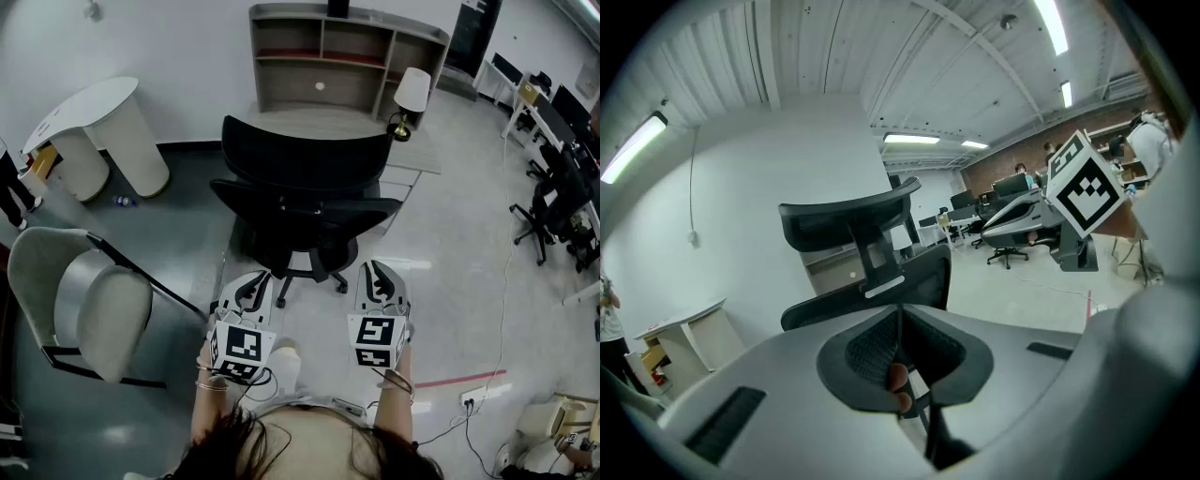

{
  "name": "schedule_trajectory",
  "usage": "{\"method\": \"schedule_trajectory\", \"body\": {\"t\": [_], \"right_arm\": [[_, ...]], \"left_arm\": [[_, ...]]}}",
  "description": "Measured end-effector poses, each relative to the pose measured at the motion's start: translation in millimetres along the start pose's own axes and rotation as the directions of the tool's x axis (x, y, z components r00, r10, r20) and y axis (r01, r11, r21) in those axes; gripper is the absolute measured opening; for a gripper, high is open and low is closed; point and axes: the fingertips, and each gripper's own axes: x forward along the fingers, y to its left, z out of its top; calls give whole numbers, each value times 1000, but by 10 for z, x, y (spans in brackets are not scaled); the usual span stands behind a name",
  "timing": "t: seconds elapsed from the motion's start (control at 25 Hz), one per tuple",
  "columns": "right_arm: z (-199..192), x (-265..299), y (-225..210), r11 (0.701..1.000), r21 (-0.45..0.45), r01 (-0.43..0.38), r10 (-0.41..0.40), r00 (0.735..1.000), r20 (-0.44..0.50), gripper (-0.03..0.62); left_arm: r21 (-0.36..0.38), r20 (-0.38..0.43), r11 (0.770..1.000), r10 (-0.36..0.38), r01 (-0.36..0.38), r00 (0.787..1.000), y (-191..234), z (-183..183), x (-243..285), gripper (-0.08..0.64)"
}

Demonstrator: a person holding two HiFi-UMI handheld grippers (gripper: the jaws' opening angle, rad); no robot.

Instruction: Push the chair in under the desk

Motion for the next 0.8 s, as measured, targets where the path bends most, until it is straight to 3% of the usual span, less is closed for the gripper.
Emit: {"method": "schedule_trajectory", "body": {"t": [0.8], "right_arm": [[-173, -479, 88, 1000, 21, -5, 5, 1000, -4, 29]], "left_arm": [[-89, 52, 993, -69, 73, 996, -432, 118, -401, 12]]}}
